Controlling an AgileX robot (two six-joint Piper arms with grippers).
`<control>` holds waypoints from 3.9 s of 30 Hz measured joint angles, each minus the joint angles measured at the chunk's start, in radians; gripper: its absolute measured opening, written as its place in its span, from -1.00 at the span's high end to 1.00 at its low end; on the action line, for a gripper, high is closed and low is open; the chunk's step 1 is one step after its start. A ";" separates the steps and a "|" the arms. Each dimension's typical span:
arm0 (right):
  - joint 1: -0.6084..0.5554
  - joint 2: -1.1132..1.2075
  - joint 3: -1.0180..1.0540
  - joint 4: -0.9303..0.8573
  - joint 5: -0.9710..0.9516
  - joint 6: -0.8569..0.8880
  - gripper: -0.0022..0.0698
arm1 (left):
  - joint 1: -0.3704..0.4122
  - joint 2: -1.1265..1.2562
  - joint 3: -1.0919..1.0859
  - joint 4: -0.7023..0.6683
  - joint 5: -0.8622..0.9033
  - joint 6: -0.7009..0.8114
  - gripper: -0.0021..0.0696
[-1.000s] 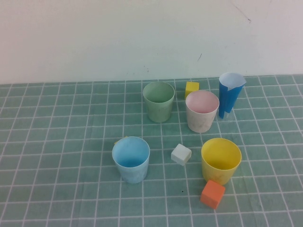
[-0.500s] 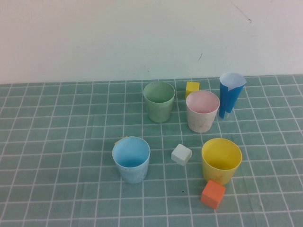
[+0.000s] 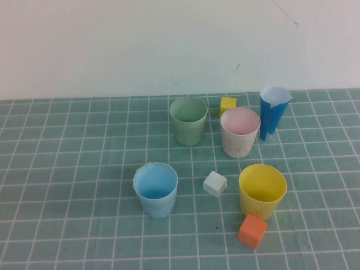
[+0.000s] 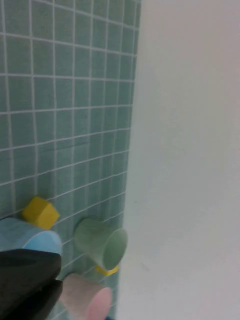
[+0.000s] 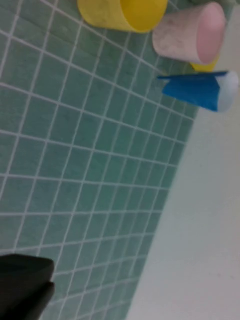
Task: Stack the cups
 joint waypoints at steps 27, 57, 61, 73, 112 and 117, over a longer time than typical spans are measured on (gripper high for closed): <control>0.000 0.110 0.076 0.216 -0.018 -0.279 0.95 | -0.105 1.277 -0.669 -0.327 0.318 0.726 -0.56; 0.000 0.110 0.076 0.218 -0.023 -0.279 0.95 | -0.230 1.594 -1.421 -0.076 0.435 0.436 0.92; 0.000 0.110 0.076 0.218 -0.025 -0.279 0.95 | -0.230 1.695 -1.493 -0.069 0.439 0.411 0.92; 0.000 0.110 0.076 0.219 -0.025 -0.279 0.95 | -0.230 1.817 -1.516 0.050 0.416 0.326 0.91; 0.196 1.159 -0.570 0.491 0.336 -0.767 0.94 | -0.162 1.057 -1.113 0.040 0.199 0.398 0.94; 0.309 1.300 -0.691 0.436 0.314 -0.767 0.61 | -0.162 0.922 -0.798 0.040 0.016 0.410 0.94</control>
